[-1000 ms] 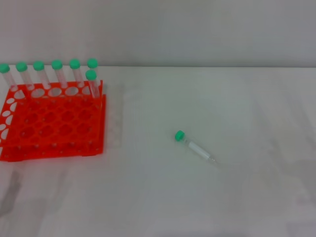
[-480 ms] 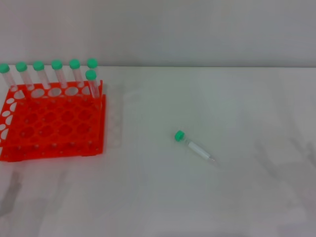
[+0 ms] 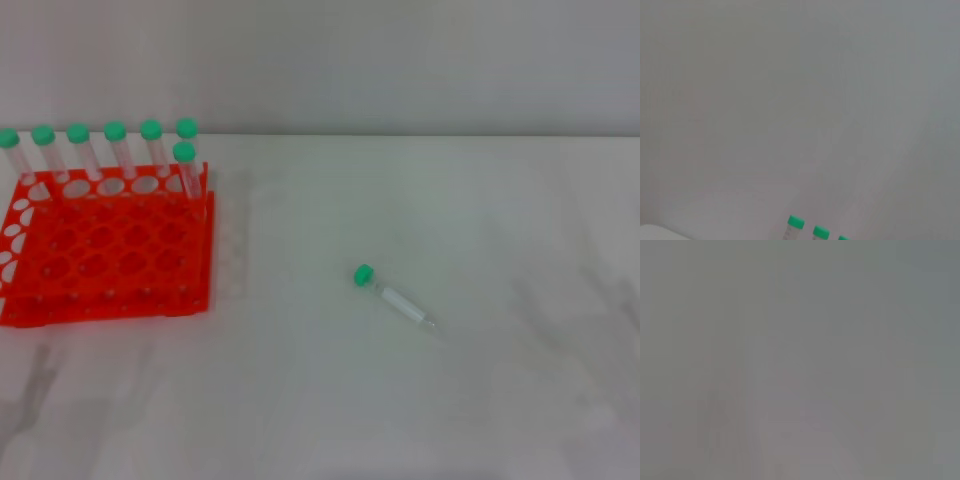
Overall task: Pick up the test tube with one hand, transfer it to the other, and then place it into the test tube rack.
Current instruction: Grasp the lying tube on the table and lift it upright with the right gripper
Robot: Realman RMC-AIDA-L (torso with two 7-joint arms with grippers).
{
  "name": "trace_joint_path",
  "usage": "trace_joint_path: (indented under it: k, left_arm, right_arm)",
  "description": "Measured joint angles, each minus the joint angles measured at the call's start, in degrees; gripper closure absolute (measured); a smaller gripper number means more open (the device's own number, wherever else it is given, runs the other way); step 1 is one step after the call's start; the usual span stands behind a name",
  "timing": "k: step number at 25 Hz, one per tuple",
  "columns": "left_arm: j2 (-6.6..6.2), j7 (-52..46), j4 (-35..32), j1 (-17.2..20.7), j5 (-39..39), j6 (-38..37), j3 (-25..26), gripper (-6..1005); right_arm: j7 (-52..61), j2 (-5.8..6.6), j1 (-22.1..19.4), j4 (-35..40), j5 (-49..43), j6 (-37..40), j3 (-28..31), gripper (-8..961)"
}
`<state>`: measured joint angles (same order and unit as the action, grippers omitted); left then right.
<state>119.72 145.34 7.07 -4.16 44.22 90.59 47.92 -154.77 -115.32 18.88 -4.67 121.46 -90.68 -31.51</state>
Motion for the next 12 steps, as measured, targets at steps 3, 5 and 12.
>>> trace_joint_path:
  k: [3, 5, 12]
  left_arm:
    - [0.09, 0.2, 0.7, 0.2, 0.3, 0.0, 0.1, 138]
    - [0.09, 0.2, 0.7, 0.2, 0.2, 0.1, 0.0, 137]
    - [0.13, 0.3, 1.2, -0.1, 0.1, -0.5, 0.0, 137]
  right_arm:
    - [6.5, 0.26, 0.0, 5.2, 0.0, 0.9, -4.7, 94]
    - [16.7, 0.47, -0.7, 13.0, -0.1, 3.3, -10.0, 94]
    - [56.2, 0.78, -5.0, 54.0, -20.3, 18.6, -19.3, 95]
